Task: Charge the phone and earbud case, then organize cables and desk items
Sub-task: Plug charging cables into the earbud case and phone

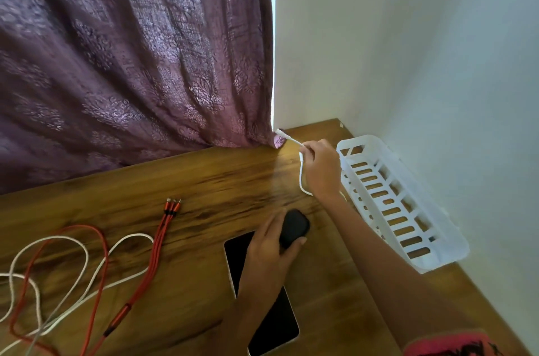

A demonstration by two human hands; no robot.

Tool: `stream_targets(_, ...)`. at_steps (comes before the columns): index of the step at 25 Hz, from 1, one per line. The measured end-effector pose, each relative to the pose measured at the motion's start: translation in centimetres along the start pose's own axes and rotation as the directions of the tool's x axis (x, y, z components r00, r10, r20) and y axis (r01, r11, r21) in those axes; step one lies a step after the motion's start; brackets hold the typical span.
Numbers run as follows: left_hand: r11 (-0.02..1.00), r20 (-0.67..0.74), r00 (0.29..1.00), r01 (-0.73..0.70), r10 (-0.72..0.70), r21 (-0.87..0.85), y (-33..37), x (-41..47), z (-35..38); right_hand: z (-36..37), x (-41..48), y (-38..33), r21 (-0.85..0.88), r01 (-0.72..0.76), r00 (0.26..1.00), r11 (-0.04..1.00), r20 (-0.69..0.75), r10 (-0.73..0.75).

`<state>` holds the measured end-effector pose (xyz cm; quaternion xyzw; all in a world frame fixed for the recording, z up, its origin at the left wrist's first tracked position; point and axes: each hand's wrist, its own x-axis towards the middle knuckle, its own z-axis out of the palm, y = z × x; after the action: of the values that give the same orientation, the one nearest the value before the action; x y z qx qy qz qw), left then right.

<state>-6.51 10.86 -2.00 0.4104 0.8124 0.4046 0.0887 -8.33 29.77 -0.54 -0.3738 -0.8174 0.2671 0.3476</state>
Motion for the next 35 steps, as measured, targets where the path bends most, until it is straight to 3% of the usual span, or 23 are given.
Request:
stream_targets(4,0.939,-0.089,0.973,0.181,-0.215,-0.293,1.2,-1.0,-2.3,-4.6,-4.8,-2.1,0.152,-0.087,0.996,0.985,-0.009,0.089)
stream_targets(7,0.729,0.055,0.915,0.353,-0.399,-0.586,1.5,-2.2,-3.4,-7.6,-9.6,-3.1,0.244,-0.264,0.965,0.933,0.061,0.257)
stream_targets(13,0.522,0.188,0.879,0.419,-0.438,-0.743,2.6,-3.5,-5.1,-11.7,-17.5,-4.6,0.481,-0.452,0.89,0.751,0.187,0.416)
stream_targets(17,0.495,0.226,0.889,0.416,-0.399,-0.763,3.3,-4.0,-5.8,-12.4,-20.0,-5.6,0.52,-0.494,0.867,0.697,0.228,0.444)
stream_targets(23,0.422,0.242,0.889,0.405,-0.389,-0.811,3.7,-4.5,-6.9,-12.1,-21.7,-6.7,0.514,-0.503,0.857,0.695,0.189,0.48)
stream_targets(30,0.436,0.237,0.893,0.4,-0.382,-0.806,3.8,-4.8,-7.3,-11.4,-22.1,-7.2,0.444,-0.46,0.876,0.769,0.085,0.475)
stream_targets(35,0.501,0.205,0.907,0.38,-0.369,-0.778,3.7,-5.2,-7.2,-11.8,-21.6,-7.1,0.3,-0.423,0.906,0.855,0.125,0.404)
